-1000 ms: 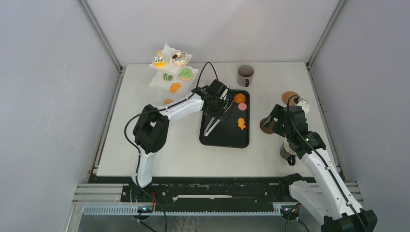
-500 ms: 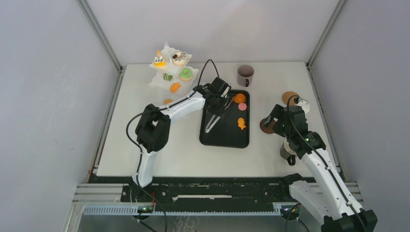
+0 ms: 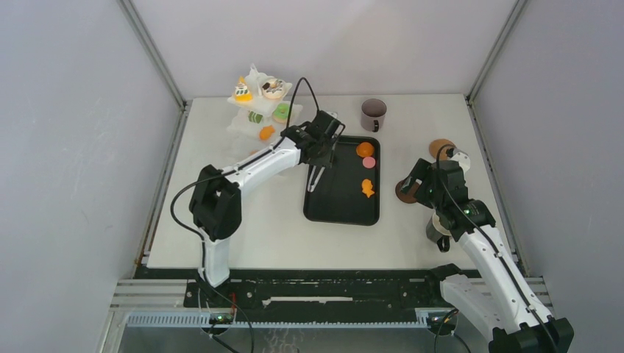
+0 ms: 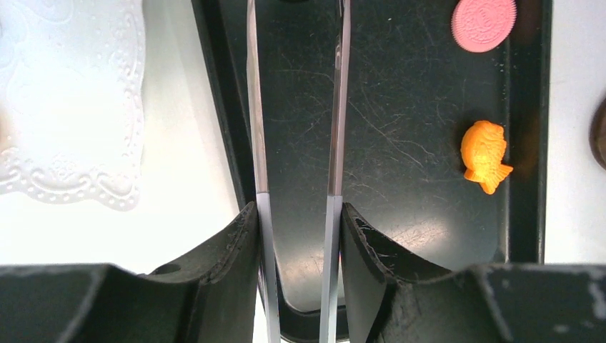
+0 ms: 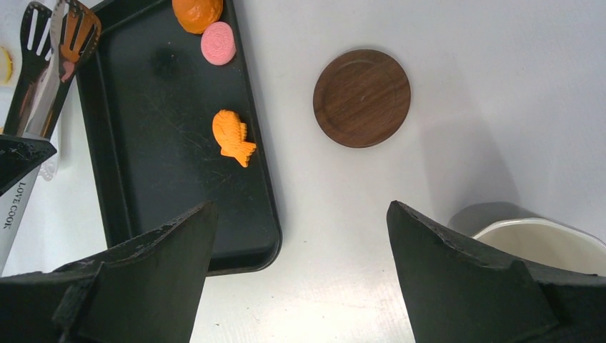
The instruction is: Serve the afternoon tea
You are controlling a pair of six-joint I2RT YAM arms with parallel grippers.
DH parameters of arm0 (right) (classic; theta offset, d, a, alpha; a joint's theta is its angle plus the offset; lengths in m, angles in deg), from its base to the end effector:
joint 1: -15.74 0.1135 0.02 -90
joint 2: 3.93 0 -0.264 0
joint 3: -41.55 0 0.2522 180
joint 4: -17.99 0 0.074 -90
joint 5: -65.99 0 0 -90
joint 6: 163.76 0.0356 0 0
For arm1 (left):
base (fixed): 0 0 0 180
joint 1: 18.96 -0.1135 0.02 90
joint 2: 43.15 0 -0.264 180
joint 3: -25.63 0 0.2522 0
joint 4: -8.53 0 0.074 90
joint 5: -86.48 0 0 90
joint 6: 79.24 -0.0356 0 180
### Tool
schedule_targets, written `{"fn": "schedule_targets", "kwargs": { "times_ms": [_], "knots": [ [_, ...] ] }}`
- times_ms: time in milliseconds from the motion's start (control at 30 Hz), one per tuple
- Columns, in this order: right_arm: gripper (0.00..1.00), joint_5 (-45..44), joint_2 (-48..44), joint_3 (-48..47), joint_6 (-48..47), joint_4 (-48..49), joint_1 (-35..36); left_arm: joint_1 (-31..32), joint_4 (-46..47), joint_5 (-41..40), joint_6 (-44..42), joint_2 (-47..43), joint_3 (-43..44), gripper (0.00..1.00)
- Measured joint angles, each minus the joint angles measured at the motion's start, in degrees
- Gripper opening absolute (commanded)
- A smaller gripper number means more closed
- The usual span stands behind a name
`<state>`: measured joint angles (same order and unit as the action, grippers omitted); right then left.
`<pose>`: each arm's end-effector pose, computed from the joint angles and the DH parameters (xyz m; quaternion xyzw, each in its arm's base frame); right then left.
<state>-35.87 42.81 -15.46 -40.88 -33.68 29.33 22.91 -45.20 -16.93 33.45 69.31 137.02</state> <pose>0.1659 0.0326 0.2787 0.1938 0.8866 0.0750 0.4133 0.3299 -0.2846 0.2640 0.1229 0.9393 -0.0663 0.3133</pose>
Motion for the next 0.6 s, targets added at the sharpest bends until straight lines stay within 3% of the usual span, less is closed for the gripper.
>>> {"fn": "schedule_targets", "kwargs": {
  "times_ms": [600],
  "knots": [
    [0.96,0.39,0.04,0.0,-0.02,0.2,0.0,-4.26,2.01,-3.74,5.29,-2.58,-5.79,0.18]
  ]
}}
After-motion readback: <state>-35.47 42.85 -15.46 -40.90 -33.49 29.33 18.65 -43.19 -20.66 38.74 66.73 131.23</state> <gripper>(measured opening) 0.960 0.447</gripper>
